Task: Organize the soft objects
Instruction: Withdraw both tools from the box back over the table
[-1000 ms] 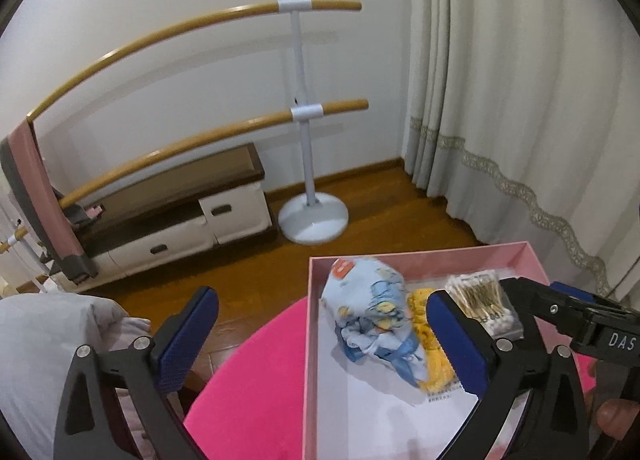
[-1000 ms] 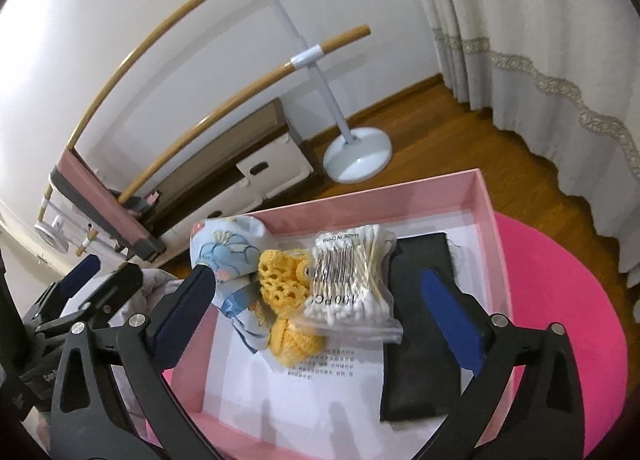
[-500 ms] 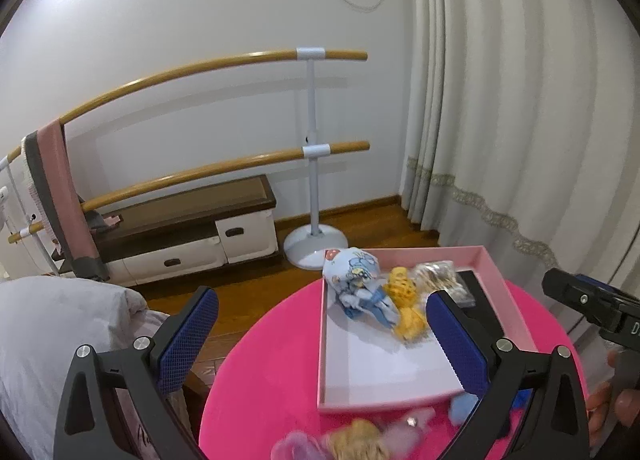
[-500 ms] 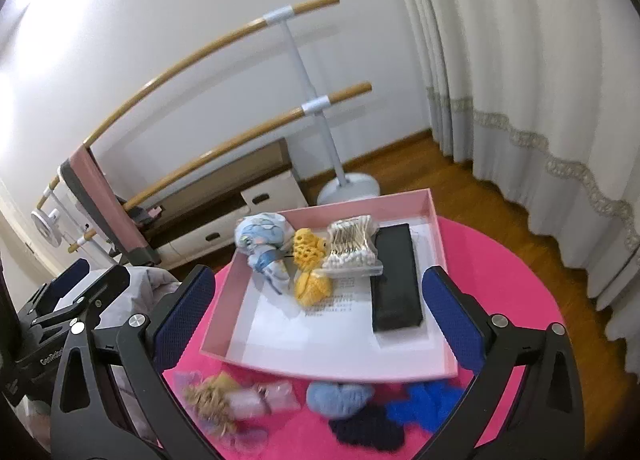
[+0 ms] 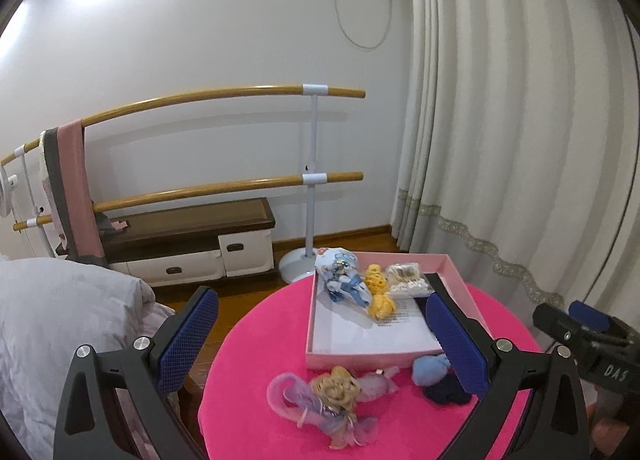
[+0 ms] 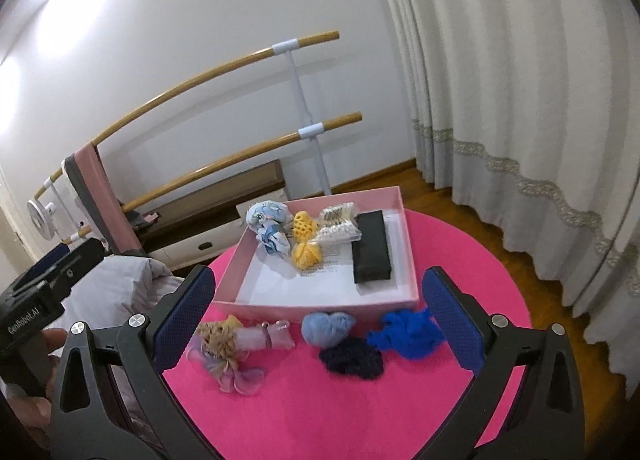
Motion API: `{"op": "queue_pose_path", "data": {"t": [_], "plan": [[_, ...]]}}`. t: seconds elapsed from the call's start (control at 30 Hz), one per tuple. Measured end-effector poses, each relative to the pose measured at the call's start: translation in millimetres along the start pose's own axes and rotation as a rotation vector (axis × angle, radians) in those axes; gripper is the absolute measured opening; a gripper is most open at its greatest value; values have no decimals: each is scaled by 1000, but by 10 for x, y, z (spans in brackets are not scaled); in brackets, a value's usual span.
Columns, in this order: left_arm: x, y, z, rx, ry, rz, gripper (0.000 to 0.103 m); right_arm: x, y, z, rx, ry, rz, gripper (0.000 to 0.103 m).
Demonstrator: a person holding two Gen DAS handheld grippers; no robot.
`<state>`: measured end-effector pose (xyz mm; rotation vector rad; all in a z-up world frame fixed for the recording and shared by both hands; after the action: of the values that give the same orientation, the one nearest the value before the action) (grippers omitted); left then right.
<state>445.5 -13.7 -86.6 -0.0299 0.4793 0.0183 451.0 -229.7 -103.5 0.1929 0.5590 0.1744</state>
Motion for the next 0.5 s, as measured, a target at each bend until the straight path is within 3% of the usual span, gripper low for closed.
{"op": "queue_pose_path", "data": {"t": [0.2, 0.5], "plan": [[-440, 47, -251, -7, -31, 6, 103, -360, 72, -162, -50, -58, -67, 103], [-868, 244, -614, -45, -1, -20, 103, -715, 221, -394, -101, -93, -110, 103]]}}
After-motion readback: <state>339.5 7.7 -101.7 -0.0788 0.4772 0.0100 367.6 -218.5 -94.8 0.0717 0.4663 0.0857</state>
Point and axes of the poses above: each gripper's, at about its wrist camera, not at the fingertips, and x roughly the way its jaws point, y to its left, z to its top, the point moved 10 cm from there along x, roughly the way its jaws point, and after that the axes turned 3 degrees about z, right-handed, at the moved point
